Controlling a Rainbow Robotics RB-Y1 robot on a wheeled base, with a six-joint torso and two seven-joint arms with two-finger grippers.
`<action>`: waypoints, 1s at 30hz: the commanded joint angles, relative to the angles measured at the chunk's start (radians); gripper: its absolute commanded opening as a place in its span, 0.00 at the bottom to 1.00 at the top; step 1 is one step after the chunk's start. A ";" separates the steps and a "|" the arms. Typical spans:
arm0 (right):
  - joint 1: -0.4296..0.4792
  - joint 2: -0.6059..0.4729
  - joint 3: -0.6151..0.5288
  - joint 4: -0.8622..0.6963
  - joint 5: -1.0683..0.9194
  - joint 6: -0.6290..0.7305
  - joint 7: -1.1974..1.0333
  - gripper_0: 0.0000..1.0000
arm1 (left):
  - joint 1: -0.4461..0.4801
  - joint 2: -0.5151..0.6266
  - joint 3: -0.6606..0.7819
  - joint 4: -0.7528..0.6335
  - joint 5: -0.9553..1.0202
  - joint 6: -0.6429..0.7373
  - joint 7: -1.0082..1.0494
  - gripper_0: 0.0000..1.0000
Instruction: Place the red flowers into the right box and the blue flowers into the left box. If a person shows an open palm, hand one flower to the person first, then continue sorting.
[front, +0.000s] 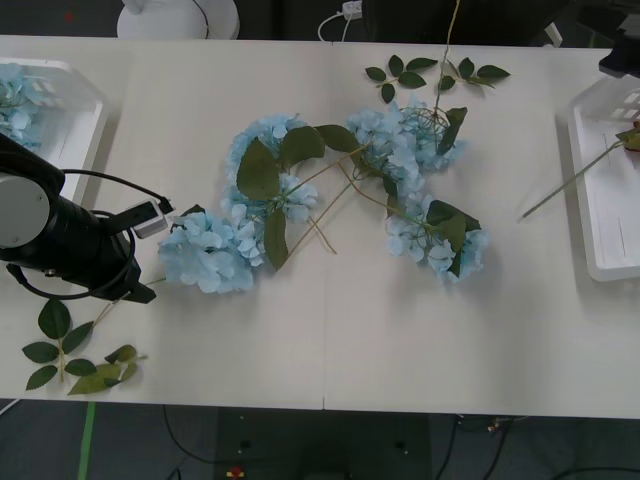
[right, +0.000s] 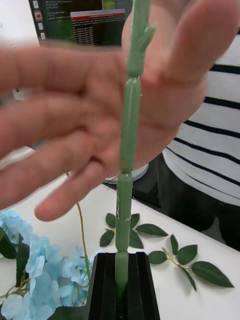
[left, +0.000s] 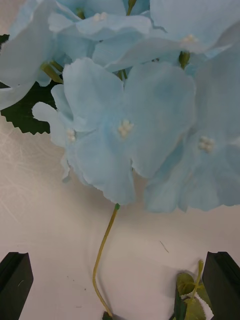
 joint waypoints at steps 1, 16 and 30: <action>-0.083 0.070 0.075 -0.029 -0.018 -0.088 0.001 0.00 | 0.004 0.039 -0.010 -0.004 -0.010 -0.011 -0.044 1.00; -0.117 0.135 0.133 -0.029 -0.023 -0.153 0.001 0.00 | 0.002 0.040 -0.010 -0.004 -0.018 -0.012 -0.044 1.00; -0.117 0.048 0.113 -0.029 -0.080 -0.007 0.001 0.78 | 0.002 0.040 -0.010 -0.004 -0.018 -0.012 -0.044 1.00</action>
